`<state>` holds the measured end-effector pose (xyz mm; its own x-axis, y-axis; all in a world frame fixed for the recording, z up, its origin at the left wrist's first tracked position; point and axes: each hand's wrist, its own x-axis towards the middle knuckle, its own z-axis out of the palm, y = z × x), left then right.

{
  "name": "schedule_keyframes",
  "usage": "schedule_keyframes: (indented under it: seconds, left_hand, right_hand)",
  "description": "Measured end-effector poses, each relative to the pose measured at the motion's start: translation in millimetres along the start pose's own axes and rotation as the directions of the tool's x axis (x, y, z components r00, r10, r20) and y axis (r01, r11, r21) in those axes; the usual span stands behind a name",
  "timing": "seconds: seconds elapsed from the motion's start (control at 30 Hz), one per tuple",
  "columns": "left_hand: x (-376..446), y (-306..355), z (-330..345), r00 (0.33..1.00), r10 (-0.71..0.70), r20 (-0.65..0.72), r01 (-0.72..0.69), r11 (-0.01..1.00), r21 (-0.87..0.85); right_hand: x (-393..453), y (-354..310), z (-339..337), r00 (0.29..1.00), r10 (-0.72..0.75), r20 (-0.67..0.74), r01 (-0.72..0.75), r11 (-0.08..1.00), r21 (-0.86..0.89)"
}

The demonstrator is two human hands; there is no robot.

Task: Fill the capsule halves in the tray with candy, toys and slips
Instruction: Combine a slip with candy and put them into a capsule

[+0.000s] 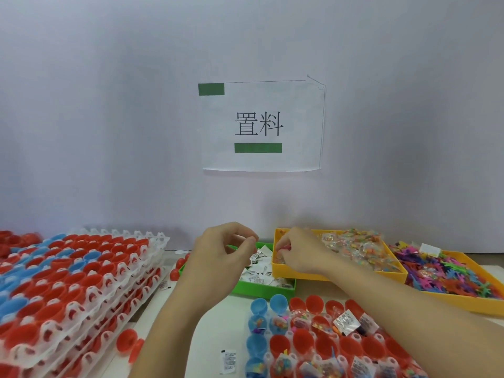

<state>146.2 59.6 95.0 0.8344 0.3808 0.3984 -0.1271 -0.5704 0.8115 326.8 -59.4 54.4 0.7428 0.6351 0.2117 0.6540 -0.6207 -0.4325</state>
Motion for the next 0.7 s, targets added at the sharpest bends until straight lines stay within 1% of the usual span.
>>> schedule_keyframes:
  seconds: [0.13,0.2,0.33,0.47,0.57,0.63,0.7]
  left_hand:
    - [1.0,-4.7,-3.2,1.0,-0.012,-0.012,0.012,1.0,0.007]
    - [1.5,-7.2,-3.7,1.0,-0.017,-0.015,0.018,1.0,0.008]
    - [2.4,-12.2,-4.3,0.999,-0.032,-0.033,0.032,0.999,0.021]
    - [4.0,-21.5,-1.7,0.996,-0.073,-0.043,0.075,0.995,0.064]
    - [11.1,-33.6,3.2,0.993,-0.097,-0.072,0.108,0.979,0.17]
    - [23.1,-44.4,9.4,0.988,-0.12,-0.094,0.141,0.952,0.27]
    - [40.4,-56.9,19.2,0.986,-0.145,-0.086,0.167,0.914,0.37]
  right_hand:
    - [5.7,-1.3,-5.9,0.997,0.012,0.079,-0.01,1.0,-0.026]
    - [7.3,-1.0,-7.8,0.997,0.02,0.078,-0.017,0.999,-0.039]
    - [7.7,3.9,-7.5,0.998,0.042,-0.045,-0.043,0.999,-0.012]
    - [4.5,12.1,-9.6,0.981,0.086,-0.175,-0.076,0.995,0.064]
    - [0.7,18.1,-12.4,0.97,0.104,-0.22,-0.087,0.992,0.089]
    - [-2.7,22.4,-14.2,0.967,0.114,-0.226,-0.089,0.989,0.117]
    - [-6.3,26.3,-15.3,0.967,0.124,-0.222,-0.095,0.986,0.135]
